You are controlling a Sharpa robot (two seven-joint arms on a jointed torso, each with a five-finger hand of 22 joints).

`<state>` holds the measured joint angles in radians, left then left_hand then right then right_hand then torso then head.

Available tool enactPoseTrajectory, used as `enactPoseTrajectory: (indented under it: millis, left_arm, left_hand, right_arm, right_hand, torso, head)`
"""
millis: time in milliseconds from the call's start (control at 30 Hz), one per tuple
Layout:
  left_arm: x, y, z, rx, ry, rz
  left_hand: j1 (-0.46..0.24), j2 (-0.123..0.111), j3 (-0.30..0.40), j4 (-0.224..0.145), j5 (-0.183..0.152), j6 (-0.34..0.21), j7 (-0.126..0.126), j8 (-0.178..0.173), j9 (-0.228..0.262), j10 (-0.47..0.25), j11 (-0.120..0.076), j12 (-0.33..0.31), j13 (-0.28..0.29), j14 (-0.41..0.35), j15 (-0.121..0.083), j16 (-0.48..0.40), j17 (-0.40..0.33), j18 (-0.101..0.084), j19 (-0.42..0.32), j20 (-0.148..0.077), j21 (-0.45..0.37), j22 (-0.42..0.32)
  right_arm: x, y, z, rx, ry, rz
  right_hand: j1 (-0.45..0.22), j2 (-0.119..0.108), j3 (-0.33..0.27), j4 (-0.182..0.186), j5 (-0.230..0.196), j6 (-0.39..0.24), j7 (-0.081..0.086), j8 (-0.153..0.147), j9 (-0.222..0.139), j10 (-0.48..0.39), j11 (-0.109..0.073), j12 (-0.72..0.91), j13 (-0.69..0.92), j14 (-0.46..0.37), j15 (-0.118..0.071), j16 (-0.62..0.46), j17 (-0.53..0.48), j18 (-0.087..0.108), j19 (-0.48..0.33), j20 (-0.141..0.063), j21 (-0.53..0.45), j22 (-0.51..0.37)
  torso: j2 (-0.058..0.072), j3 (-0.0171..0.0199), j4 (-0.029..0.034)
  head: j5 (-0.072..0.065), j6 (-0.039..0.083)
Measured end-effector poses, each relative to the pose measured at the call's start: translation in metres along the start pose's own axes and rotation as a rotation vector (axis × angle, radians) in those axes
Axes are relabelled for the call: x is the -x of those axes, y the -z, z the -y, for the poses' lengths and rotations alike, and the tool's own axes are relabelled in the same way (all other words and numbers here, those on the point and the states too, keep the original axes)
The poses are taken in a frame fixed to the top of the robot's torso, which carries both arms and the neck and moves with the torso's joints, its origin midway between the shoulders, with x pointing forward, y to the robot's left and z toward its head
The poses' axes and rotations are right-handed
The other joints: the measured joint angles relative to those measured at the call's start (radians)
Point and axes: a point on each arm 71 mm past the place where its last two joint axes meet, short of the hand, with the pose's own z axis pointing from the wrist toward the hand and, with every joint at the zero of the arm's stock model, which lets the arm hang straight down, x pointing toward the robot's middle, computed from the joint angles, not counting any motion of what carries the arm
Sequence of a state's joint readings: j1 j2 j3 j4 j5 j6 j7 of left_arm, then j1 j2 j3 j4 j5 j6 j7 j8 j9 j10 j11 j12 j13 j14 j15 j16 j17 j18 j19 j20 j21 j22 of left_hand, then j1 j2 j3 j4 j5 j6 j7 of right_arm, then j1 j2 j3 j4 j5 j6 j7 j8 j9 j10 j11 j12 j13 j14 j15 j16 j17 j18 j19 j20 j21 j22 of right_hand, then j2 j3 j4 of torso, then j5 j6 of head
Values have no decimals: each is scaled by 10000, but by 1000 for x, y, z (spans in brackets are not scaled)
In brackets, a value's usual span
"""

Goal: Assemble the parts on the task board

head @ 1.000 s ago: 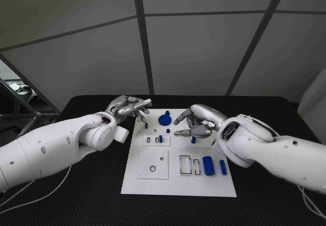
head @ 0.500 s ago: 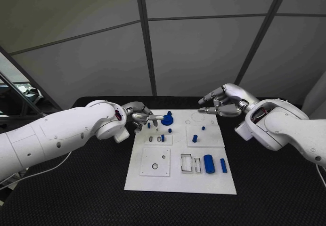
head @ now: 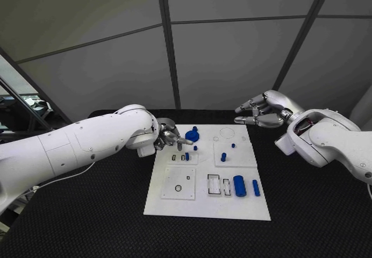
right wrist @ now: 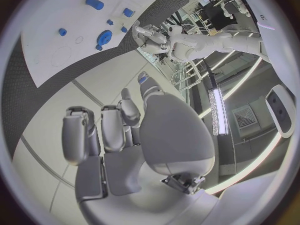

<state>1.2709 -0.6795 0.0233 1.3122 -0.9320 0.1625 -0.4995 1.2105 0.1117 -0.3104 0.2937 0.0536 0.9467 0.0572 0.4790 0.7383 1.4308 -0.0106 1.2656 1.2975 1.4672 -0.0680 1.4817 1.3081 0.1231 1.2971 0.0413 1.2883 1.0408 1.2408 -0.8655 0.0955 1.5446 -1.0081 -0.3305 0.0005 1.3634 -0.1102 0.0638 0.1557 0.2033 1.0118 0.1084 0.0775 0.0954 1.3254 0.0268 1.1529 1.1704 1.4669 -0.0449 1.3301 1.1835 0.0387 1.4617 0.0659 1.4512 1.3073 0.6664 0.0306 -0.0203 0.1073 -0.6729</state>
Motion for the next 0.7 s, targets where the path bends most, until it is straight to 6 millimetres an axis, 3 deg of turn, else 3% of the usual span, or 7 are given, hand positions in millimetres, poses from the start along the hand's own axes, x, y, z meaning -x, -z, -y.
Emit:
enactPoseTrajectory:
  millis: [233, 333, 400, 700]
  left_arm:
    - [-6, -9, 7, 410, -540, -234]
    - [-8, -12, 11, 548, -739, -321]
    - [-10, -14, 13, 609, -872, -390]
    - [-11, -18, 14, 974, -1288, -552]
  left_hand:
    - [-128, 21, -34, -49, 12, -36, -36, 0, 244, 35, -35, 7, 3, 0, 0, 0, -1, 1, -1, 0, 39, 42]
    - [196, 149, 83, -166, 799, -36, -36, -1, 459, 35, -35, 9, 29, 0, 0, 0, -1, 2, 0, 0, 61, 92]
    - [233, 132, 84, -167, 981, -36, -36, -1, 523, 35, -35, 9, 30, 0, 0, 0, -1, 1, 0, 0, 78, 103]
    - [321, 120, 84, -167, 1048, -35, -36, -2, 629, 67, -4, 10, 30, 0, 0, 54, -1, 1, -1, 1, 116, 197]
  right_arm:
    - [2, 0, 3, -91, 66, 75]
    - [3, -1, 4, -119, 90, 106]
    - [3, -1, 4, -135, 99, 118]
    - [2, -3, 4, -166, 116, 118]
  right_hand:
    - [-36, 36, 0, 0, 54, 0, 0, 0, -1, 0, 0, 0, -15, 0, 0, -55, 0, -1, 0, 0, 0, 0]
    - [-42, 42, 0, 0, 54, 0, 0, 0, -1, 0, 0, 0, -41, 0, 0, -56, -22, 0, 0, 0, 0, 0]
    - [-42, 42, 0, 0, 54, 0, 0, 0, -1, 0, 0, 0, -41, 0, 0, -56, -22, 0, 1, 0, 0, 0]
    - [-42, 42, 0, 0, 96, 0, 0, 0, -2, 0, 0, -47, -57, 0, 1, -56, -21, -1, 0, 0, -38, 0]
  torso:
    - [12, -14, 1]
    - [20, -18, 8]
    - [22, -21, 14]
    - [25, -25, 12]
  head:
    - [30, -85]
    - [45, -136]
    - [60, -158]
    - [102, -229]
